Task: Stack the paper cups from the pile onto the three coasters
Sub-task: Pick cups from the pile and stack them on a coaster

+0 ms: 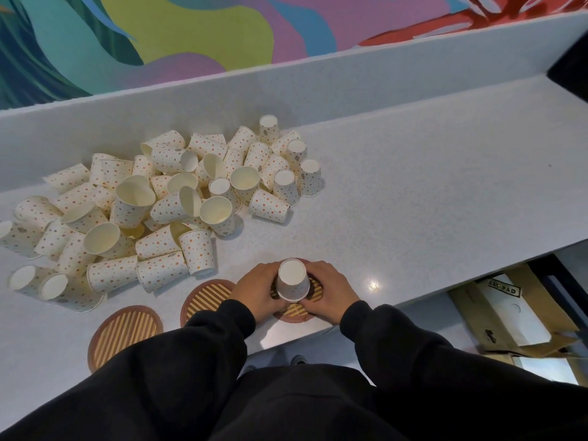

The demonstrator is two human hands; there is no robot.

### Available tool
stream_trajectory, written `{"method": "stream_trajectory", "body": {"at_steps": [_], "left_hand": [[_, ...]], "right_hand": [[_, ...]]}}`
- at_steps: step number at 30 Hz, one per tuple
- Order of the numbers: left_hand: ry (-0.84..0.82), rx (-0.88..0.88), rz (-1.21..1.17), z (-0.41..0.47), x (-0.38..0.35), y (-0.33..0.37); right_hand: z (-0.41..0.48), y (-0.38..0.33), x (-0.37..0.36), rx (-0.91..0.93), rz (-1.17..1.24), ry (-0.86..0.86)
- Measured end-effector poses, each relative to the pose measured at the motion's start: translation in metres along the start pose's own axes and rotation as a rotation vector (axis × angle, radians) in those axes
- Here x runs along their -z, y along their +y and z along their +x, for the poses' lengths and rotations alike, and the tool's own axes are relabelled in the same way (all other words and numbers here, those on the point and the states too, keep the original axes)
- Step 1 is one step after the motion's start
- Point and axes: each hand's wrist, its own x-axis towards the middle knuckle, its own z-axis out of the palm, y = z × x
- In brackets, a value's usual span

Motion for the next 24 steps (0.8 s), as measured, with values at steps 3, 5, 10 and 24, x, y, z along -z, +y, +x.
{"method": "stream_trajectory", "body": {"at_steps": [3, 5, 10, 24], "left_hand": [[0.018, -0.005, 0.005, 0.0, 0.0, -0.001], [0.025, -0.009, 0.005, 0.0, 0.001, -0.001], [0.019, -0.009, 0.006, -0.002, 0.0, -0.002], [-0.018, -0.009, 0.084, 0.0, 0.011, 0.001]], "right_hand": [[0.002, 0.006, 0.001, 0.004, -0.019, -0.02], [0.003, 0.007, 0.001, 0.002, -0.03, -0.026], [0.005, 0.011, 0.0, -0.012, -0.04, -0.038], [0.005, 0.013, -0.003, -0.062, -0.012, -0.035]]}}
